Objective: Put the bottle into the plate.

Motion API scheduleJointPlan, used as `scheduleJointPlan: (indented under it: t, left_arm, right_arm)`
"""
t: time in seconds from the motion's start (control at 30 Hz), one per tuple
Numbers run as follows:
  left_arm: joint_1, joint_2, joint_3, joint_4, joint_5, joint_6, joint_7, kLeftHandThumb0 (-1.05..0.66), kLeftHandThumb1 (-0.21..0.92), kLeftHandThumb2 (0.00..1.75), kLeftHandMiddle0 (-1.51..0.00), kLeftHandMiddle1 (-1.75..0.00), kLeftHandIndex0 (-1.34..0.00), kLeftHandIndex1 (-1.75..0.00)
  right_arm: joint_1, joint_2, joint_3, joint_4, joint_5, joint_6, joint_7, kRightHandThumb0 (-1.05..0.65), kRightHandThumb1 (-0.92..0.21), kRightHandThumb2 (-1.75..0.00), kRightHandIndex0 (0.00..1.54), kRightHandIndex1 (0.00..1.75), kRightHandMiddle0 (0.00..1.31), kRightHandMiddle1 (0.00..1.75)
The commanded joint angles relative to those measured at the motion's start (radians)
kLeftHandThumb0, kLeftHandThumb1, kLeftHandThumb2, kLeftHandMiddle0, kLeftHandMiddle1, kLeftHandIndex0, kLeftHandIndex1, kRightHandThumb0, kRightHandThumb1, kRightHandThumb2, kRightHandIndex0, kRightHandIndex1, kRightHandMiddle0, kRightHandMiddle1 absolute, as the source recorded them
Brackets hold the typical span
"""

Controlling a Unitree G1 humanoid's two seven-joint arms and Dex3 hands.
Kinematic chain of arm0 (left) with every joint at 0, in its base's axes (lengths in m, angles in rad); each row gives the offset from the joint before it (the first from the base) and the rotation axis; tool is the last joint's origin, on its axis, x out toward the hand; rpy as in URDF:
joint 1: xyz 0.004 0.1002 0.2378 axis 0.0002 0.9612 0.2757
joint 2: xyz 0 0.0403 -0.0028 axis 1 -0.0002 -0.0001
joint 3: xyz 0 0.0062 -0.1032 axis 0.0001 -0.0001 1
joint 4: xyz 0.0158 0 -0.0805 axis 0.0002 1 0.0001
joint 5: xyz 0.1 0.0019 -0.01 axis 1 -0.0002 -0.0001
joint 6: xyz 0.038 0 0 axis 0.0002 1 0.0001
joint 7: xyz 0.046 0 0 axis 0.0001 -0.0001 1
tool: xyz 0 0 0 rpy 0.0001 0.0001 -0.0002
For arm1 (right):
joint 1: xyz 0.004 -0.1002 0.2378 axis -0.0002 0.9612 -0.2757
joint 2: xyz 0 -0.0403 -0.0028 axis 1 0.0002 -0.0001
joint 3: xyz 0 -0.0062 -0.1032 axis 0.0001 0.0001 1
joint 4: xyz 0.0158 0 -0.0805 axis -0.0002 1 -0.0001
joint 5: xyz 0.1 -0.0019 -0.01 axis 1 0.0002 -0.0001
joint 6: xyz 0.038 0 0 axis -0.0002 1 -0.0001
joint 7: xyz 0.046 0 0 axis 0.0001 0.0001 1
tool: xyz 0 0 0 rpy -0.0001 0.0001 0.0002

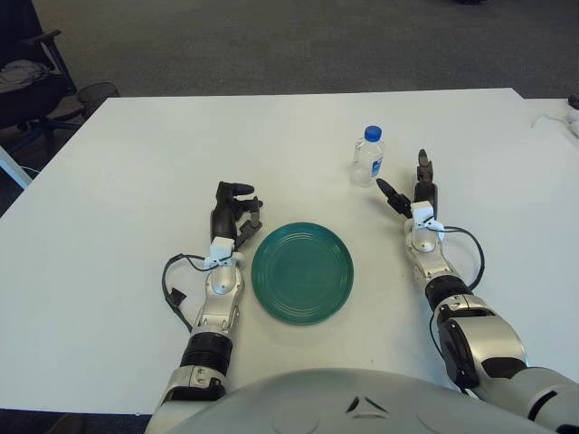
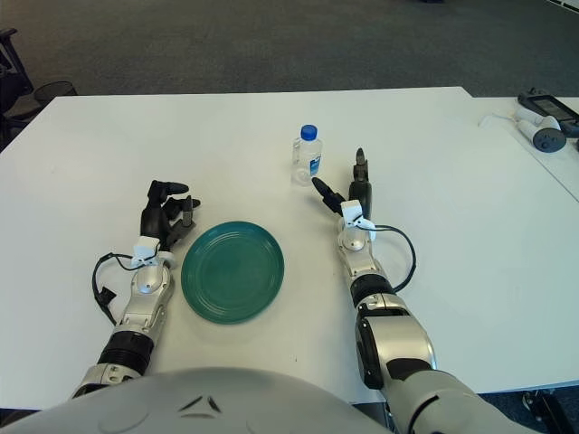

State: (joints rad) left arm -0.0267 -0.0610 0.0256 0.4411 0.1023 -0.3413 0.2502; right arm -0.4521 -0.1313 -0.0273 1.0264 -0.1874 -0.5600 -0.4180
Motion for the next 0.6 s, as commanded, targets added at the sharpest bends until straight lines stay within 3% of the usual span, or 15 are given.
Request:
scheduleJointPlan:
  t: [0.0,0.57]
  left_arm:
    - [0.071,0.006,0.010,0.053,0.002,0.045,0.006,-0.37,0.75,0.76,-0.63,-1.16,-0.29,-1.75]
    - [0.066,0.005,0.010,0.063,-0.006,0.035,-0.006,-0.37,0.75,0.76,-0.61,-1.16,-0.29,-1.75]
  right_arm:
    - [0.040,-0.001,0.013,0.045,-0.014,0.032,0.012,-1.04,-0.92,-0.16,0.04,0.02,0.00,0.00]
    - [0.020,0.000,0.068,0.061,-0.060,0.032,0.016,-1.05,-0.92,-0.14,0.04,0.01,0.00,0.00]
